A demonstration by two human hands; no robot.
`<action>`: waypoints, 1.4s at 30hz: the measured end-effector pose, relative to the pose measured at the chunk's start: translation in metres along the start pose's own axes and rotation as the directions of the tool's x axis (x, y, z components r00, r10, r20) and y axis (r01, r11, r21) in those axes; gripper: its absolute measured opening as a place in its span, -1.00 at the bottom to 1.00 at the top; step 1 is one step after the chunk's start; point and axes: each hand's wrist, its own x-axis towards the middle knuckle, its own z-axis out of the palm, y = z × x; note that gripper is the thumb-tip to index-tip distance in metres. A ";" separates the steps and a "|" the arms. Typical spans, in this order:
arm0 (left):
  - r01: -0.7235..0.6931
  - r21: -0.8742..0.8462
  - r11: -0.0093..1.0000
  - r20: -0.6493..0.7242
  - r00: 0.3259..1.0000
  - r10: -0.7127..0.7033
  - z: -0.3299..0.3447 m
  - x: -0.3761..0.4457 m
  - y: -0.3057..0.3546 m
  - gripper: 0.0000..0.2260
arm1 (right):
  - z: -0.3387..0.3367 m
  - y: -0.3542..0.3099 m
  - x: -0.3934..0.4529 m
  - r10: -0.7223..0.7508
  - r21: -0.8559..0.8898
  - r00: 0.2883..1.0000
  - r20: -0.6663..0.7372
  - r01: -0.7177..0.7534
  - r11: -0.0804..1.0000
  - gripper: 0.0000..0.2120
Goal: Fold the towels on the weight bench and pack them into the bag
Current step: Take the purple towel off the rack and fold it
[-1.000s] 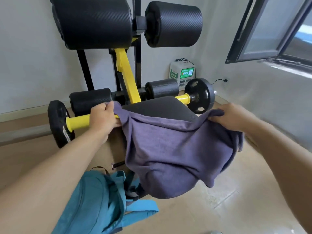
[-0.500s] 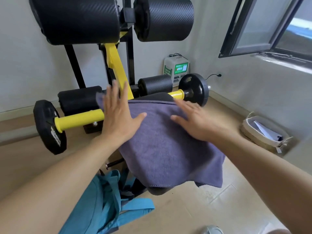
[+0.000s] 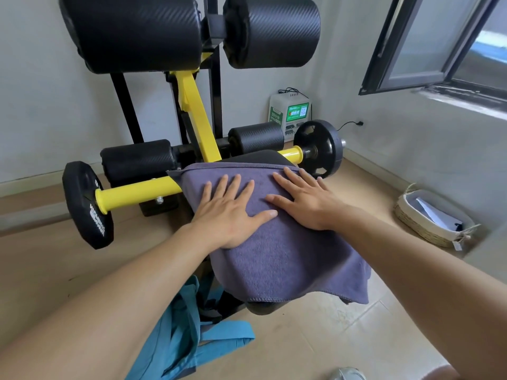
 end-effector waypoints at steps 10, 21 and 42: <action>-0.045 -0.008 0.999 -0.005 0.999 0.045 0.004 -0.027 0.007 -0.11 | 0.000 0.004 0.030 0.120 0.040 0.992 -0.043 -0.119 0.992 -0.32; -0.032 -0.169 0.985 -0.119 0.993 0.011 0.003 -0.015 -0.011 -0.33 | 0.002 -0.034 0.081 0.030 0.037 0.998 -0.047 -0.028 0.999 -0.37; 0.136 -0.327 0.935 -0.095 0.980 -0.176 -0.004 0.021 -0.050 -0.26 | -0.011 0.072 -0.019 0.309 0.749 0.916 0.257 -0.391 0.535 -0.66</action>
